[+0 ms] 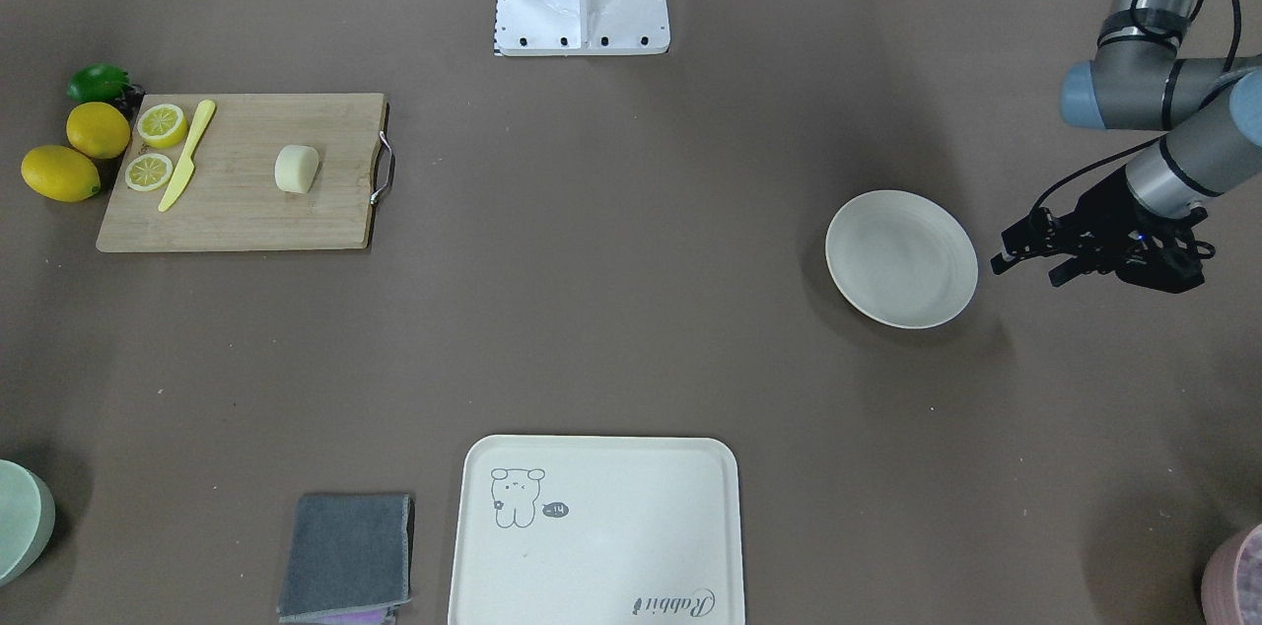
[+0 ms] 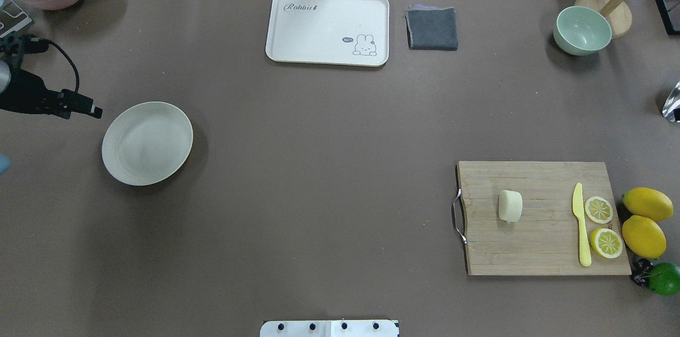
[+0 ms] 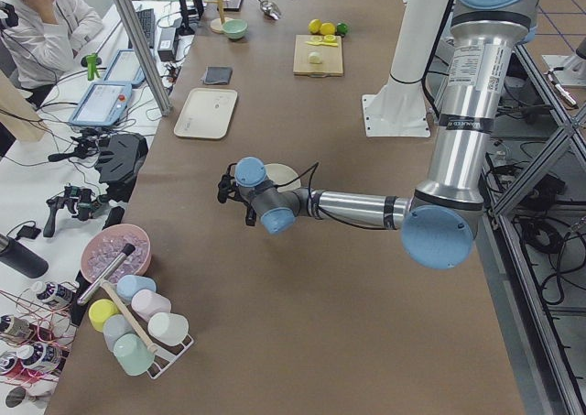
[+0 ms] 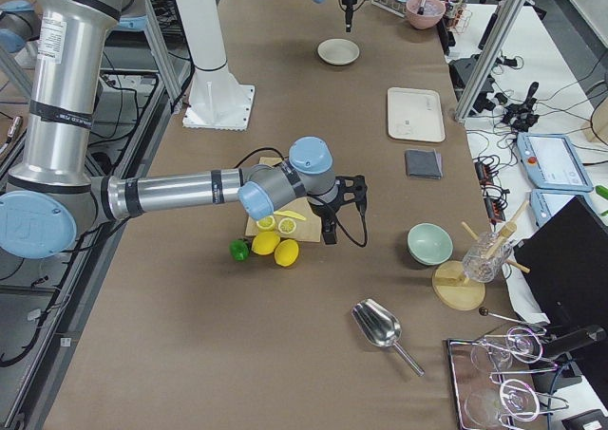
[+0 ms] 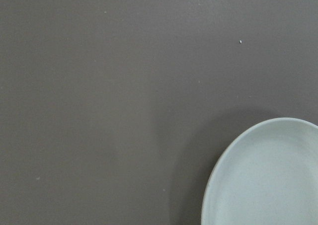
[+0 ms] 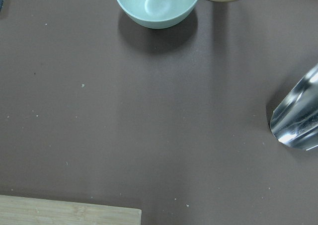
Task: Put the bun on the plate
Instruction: 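Move the left gripper down to the edge of the white plate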
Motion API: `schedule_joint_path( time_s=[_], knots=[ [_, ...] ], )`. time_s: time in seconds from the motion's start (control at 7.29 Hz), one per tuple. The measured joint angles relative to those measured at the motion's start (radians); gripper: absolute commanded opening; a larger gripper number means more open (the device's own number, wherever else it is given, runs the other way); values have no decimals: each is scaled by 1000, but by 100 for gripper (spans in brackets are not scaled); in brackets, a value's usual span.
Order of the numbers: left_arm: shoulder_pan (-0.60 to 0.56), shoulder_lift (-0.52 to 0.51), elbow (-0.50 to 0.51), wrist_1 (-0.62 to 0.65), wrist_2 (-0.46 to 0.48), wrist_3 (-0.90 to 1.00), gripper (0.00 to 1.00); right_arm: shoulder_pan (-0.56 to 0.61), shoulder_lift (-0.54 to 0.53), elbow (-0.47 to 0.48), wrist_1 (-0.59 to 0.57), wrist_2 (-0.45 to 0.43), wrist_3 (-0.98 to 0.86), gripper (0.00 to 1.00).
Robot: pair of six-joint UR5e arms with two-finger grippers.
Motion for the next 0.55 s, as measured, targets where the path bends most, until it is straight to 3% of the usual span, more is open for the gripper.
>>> schedule_joint_path(
  time_s=[0.55],
  knots=[
    [53, -12, 21, -49, 35, -14, 62, 0, 0, 0, 0, 1, 0, 100]
  ],
)
